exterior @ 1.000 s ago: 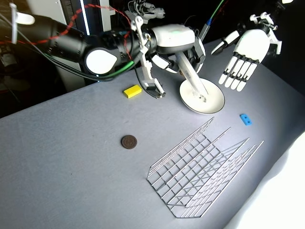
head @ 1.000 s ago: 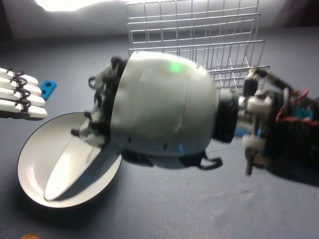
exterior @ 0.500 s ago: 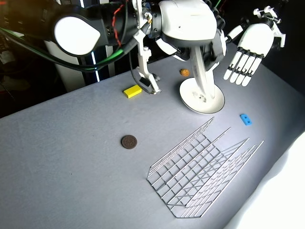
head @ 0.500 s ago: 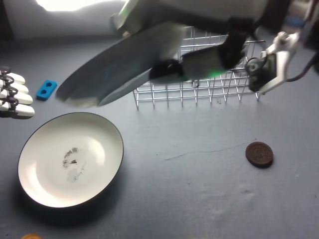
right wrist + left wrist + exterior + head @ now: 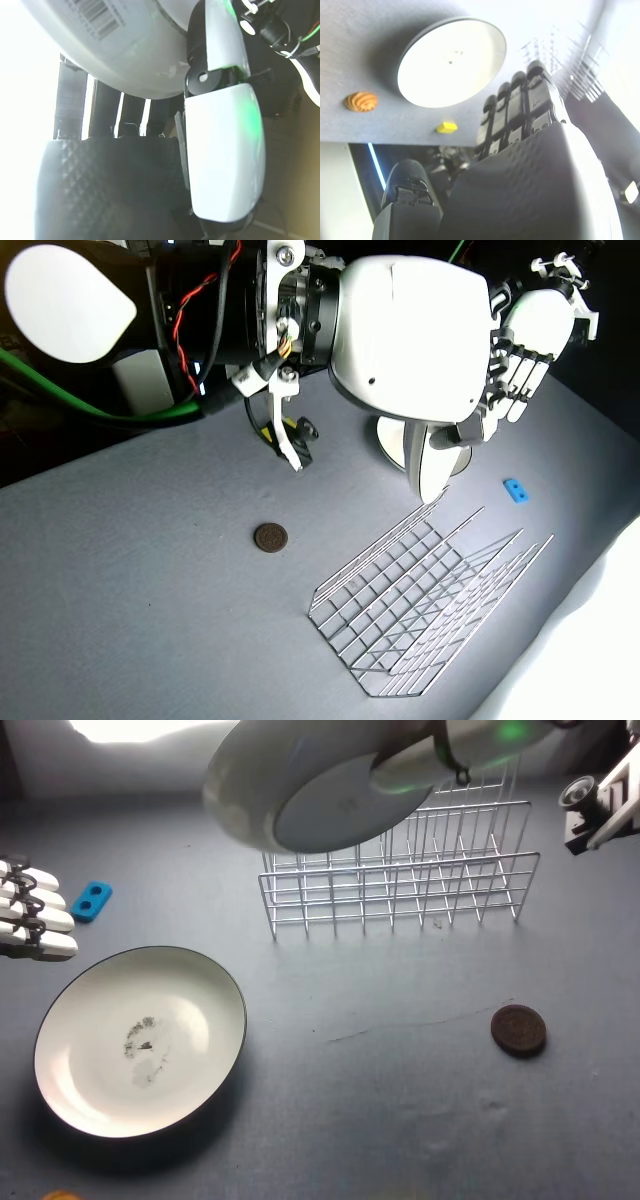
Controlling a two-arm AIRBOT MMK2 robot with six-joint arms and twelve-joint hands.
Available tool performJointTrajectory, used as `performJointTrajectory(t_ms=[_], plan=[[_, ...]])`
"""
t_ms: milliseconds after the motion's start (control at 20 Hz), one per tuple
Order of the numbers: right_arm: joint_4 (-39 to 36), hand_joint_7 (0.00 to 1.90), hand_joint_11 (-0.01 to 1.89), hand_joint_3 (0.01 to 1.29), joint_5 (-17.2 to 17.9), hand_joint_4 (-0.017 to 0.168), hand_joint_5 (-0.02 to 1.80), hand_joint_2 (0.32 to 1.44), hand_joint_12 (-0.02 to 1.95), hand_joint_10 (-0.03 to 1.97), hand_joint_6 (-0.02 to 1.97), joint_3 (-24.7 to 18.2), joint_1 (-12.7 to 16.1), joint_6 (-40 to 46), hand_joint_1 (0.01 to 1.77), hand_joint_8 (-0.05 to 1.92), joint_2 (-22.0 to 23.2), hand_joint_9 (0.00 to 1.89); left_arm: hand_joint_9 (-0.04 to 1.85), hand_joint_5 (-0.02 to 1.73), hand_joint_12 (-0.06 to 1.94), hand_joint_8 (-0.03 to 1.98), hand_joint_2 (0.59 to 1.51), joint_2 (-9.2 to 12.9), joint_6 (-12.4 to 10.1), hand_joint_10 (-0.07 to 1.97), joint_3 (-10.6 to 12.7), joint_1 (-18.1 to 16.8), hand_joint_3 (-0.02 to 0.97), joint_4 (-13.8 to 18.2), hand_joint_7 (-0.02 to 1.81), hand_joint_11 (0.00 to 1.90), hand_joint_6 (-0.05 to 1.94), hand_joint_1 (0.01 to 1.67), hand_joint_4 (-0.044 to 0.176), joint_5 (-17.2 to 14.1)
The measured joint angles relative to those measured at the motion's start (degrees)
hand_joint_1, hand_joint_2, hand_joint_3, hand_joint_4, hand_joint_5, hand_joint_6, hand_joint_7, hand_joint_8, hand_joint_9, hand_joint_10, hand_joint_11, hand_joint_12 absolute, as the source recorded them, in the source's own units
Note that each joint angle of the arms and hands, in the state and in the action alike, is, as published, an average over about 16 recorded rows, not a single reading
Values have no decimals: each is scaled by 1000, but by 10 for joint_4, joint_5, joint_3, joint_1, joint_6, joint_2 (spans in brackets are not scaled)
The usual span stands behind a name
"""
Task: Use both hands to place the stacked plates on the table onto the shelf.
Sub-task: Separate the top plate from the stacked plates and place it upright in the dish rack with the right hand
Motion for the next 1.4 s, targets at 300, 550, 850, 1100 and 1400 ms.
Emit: performJointTrajectory(t_ms=[300,550,850,1100,1400], plan=[[-70,1218,959,11,-23,8,1039,949,967,19,818,45,19,110,1231,569,-2,1388,21,34,11,-1,1140,-3,0,6,-6,-9,14,9,36,17,17,17,7,2],[-101,1219,953,11,-28,8,1041,949,970,19,804,85,22,158,1231,563,-13,1388,21,36,11,-1,1138,-5,-1,5,-15,-23,14,24,40,17,17,16,5,3],[-104,1219,942,11,-30,8,1043,949,971,19,792,131,10,169,1231,562,-31,1388,22,40,11,-2,1140,-5,-2,6,-33,-46,14,49,45,16,18,17,3,3],[-96,1217,936,11,-28,8,1043,949,965,19,791,163,-8,168,1230,565,-49,1388,25,47,11,-1,1143,-3,-2,6,-52,-61,14,68,50,16,18,17,3,4],[-74,1214,933,11,-20,7,1044,949,961,19,791,188,-31,159,1230,563,-67,1387,25,52,11,-1,1146,-2,-3,7,-70,-70,13,82,51,16,18,17,3,7]])
